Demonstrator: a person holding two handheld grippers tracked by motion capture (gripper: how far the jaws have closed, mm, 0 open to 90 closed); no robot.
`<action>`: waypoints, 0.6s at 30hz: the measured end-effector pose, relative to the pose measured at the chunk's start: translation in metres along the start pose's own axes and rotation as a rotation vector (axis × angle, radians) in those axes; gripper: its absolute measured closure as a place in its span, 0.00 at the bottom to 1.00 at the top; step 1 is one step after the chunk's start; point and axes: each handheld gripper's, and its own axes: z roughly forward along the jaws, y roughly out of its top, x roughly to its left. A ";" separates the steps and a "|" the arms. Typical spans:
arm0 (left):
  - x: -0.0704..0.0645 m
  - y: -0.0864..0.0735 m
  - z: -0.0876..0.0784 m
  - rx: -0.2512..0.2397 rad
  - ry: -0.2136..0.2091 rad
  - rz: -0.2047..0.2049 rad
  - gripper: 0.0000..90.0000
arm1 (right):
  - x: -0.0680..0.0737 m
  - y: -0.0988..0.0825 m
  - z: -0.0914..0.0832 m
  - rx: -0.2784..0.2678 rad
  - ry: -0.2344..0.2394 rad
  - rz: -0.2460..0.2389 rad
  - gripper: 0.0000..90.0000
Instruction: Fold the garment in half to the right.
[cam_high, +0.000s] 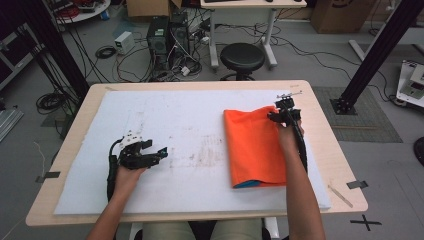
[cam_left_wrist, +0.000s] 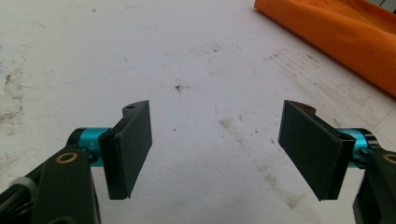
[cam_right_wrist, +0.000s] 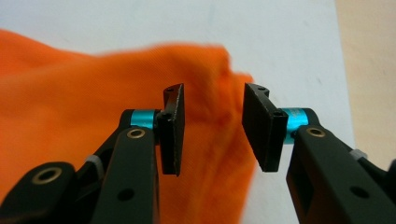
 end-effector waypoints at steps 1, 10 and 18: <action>0.000 0.000 0.001 0.002 -0.002 0.002 0.29 | -0.003 -0.004 0.001 0.007 0.005 0.007 0.67; 0.000 -0.001 0.003 0.009 -0.003 -0.001 0.29 | 0.001 -0.006 0.001 0.002 0.043 -0.027 0.73; 0.008 0.002 -0.005 -0.060 -0.005 -0.024 0.26 | 0.002 -0.008 0.001 0.064 0.041 -0.085 0.98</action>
